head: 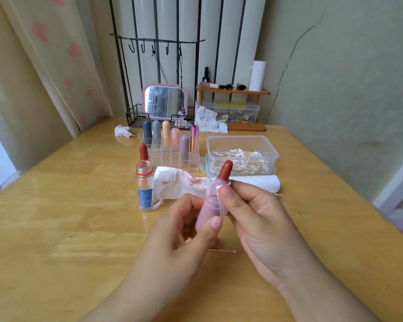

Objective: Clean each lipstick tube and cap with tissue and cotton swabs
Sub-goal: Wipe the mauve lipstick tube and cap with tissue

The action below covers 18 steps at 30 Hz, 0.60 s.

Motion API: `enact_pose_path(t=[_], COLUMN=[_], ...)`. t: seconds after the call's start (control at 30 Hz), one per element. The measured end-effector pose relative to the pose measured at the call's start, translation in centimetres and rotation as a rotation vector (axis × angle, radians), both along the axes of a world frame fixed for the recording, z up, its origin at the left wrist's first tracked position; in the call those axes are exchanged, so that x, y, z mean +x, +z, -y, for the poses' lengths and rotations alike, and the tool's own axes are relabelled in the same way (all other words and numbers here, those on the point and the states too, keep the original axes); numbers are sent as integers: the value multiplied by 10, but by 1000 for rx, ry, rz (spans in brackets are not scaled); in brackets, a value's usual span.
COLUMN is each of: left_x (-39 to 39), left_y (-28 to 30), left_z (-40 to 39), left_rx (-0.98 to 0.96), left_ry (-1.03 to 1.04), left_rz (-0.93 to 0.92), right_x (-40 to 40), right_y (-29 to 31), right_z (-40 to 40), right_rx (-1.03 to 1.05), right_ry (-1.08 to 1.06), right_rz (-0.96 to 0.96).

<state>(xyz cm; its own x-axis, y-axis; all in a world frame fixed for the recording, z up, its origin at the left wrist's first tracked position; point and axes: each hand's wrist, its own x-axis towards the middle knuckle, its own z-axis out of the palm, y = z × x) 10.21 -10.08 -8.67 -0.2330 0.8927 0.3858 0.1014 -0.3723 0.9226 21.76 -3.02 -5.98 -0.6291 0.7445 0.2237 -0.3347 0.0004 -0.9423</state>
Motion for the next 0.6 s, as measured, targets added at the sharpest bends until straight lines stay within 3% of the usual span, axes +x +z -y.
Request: enact_pose_path(t=[0.1, 0.27, 0.33, 0.47, 0.6], left_x=[0, 1, 4, 5, 3], left_y=[1, 1, 1, 5, 7], left_z=[1, 5, 4, 0, 1], left_rx=[-14, 6, -8, -163, -114], left_ry=[61, 288, 215, -56, -49], left_rz=[-55, -303, -208, 297, 197], right_x=[-1, -5, -5, -4, -4], right_y=[1, -3, -2, -2, 0], right_z=[2, 3, 3, 2, 3], right_rx=[-19, -7, 5, 18, 21], right_ry=[1, -34, -61, -45, -93], right_rz=[15, 62, 51, 43, 14])
